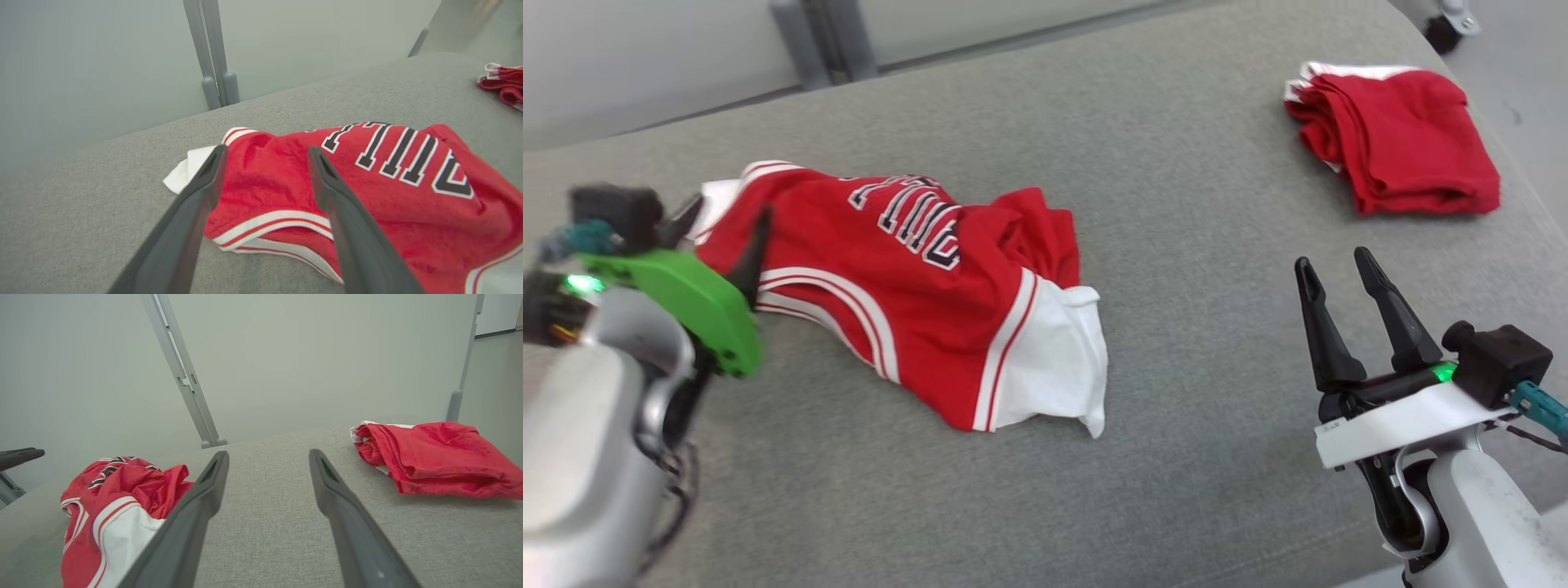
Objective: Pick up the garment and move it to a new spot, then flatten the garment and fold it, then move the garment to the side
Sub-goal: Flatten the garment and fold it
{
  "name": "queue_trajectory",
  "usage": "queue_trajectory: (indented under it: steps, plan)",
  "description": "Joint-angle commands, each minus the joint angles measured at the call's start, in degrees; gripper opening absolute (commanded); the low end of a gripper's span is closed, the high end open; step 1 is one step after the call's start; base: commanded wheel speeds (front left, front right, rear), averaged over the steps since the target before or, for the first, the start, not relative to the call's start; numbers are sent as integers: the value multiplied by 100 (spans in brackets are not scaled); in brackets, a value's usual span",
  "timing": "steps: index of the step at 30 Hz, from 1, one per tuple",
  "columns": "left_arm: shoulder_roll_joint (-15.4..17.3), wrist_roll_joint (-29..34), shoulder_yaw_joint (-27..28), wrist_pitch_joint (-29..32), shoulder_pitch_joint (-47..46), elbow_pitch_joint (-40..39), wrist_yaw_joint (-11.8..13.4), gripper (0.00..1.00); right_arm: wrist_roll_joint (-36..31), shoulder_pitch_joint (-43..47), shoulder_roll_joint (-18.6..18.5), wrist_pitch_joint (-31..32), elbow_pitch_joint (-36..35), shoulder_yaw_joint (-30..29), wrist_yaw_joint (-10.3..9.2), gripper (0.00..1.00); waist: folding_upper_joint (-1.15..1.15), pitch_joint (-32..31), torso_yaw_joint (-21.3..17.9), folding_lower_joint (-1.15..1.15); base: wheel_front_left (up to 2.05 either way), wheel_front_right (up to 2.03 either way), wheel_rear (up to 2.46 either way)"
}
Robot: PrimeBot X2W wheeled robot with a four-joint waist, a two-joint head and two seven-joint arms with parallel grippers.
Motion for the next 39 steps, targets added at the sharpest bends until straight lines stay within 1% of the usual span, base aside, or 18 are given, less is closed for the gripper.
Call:
queue_trajectory:
  steps: [1, 4, 8, 11, 13, 18, 23, 27, 32, 34, 35, 36, 39]
  plan:
    - [-128, -115, -43, 33, 312, -285, 119, 100, 14, 109, -18, -14, -21, -17, -2, 100, 0, -461, 526, 0, 0, 0, 0]
    - [-342, -204, -125, 55, 860, -1053, 371, 100, 9, 155, -30, -14, -55, -45, -2, 100, 0, -460, 603, 0, 0, 0, 0]
    - [-647, -251, -421, 134, 1508, -1735, 625, 100, 28, 175, -62, -14, -82, -102, -2, 100, 0, -420, 662, 0, 0, 0, 0]
    - [-909, -342, -623, 135, 1800, -1907, 698, 100, 43, 165, -97, -14, -90, -127, -2, 100, 0, -389, 677, 0, 0, 0, 0]
    - [-1077, -294, -846, 170, 1947, -1871, 686, 100, 54, 124, -129, -14, -90, -137, -2, 100, 0, -348, 669, 0, 0, 0, 0]
    - [-1373, 1, -1317, 151, 1866, -1482, 631, 100, 18, 38, -167, -14, -120, -143, -2, 100, 0, -242, 635, 0, 0, 0, 0]
    - [-1602, 352, -1648, 125, 1483, -703, 592, 100, 6, -42, -187, -14, -106, -106, -2, 100, 0, -133, 581, 0, 0, 0, 0]
    - [-1832, 505, -1842, 30, 1169, -69, 495, 100, 46, -82, -218, -14, -69, -78, -2, 100, 0, -85, 533, 0, 0, 0, 0]
    - [-1937, 856, -2153, 120, 867, 650, 535, 100, 16, -70, -213, -14, -51, -77, -2, 100, 0, -89, 519, 0, 0, 0, 0]
    - [-1989, 909, -2216, 98, 806, 843, 541, 37, 4, -57, -210, -14, -48, -88, -2, 100, 0, -107, 533, 0, 0, 0, 0]
    - [-2014, 916, -2232, 75, 792, 912, 533, 2, -1, -39, -215, -14, -43, -103, -2, 100, 0, -127, 550, 0, 0, 0, 0]
    - [-2030, 912, -2228, 37, 776, 946, 533, 0, -2, -24, -216, -14, -43, -114, -2, 100, 0, -145, 566, 0, 0, 0, 0]
    - [-2037, 864, -2186, -95, 762, 870, 515, 0, -15, 45, -222, -14, -29, -159, -2, 100, 0, -234, 646, 0, 0, 0, 0]
